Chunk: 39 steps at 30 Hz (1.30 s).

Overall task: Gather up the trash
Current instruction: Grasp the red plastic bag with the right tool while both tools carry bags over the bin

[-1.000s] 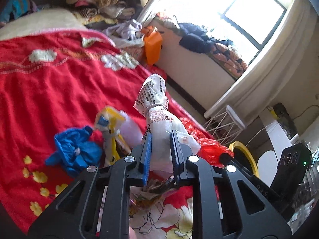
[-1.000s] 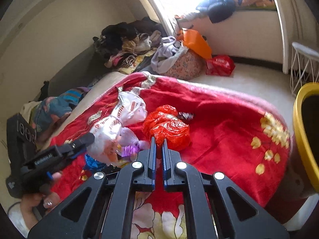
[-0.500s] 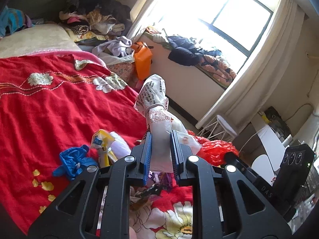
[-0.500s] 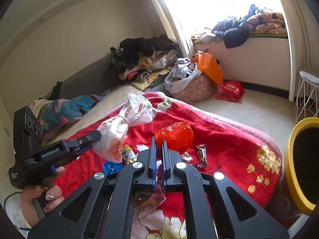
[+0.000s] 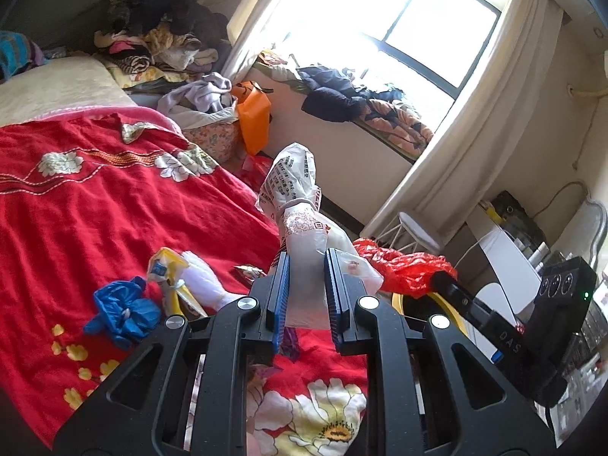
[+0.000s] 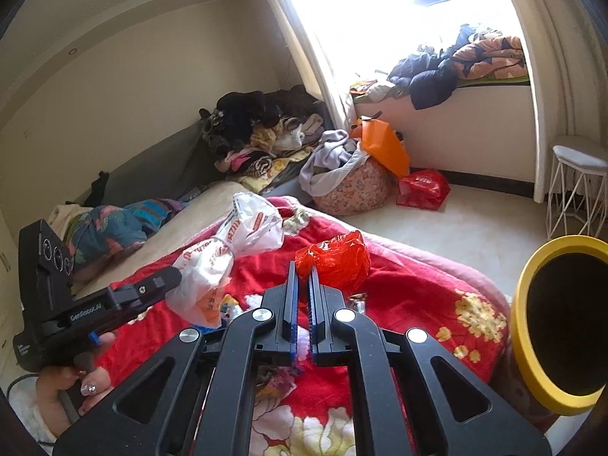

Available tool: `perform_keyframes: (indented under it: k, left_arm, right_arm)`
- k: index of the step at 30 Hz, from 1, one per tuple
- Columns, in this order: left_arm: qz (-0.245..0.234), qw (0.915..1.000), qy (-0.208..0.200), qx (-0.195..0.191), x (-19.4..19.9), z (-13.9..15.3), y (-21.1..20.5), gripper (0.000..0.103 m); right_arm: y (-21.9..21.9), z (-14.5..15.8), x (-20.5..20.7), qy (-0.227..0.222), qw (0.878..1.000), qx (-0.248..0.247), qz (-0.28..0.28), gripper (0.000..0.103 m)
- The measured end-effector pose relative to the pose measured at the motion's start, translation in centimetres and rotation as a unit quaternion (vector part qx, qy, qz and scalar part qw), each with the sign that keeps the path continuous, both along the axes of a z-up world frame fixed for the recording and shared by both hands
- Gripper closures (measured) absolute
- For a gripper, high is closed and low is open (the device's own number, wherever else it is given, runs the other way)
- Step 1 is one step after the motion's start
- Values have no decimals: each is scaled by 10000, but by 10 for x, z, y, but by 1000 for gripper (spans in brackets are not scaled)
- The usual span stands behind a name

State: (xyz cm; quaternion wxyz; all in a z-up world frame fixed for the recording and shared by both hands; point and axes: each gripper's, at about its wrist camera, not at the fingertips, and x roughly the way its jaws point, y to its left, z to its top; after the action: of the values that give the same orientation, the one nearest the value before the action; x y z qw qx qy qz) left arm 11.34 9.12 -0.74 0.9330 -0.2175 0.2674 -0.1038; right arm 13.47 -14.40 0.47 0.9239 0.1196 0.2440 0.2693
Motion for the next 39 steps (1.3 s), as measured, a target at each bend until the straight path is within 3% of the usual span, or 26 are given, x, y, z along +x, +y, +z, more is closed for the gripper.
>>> perform_keyframes:
  k: [18, 39]
  left_arm:
    - [-491, 9985, -43, 250, 0, 4, -46, 90]
    - [-1247, 9906, -34, 570, 10, -9, -129, 90]
  right_arm:
    - [-62, 6, -5, -94, 9966, 277, -768, 98]
    - [-152, -8, -4, -33, 9821, 589, -1790, 98]
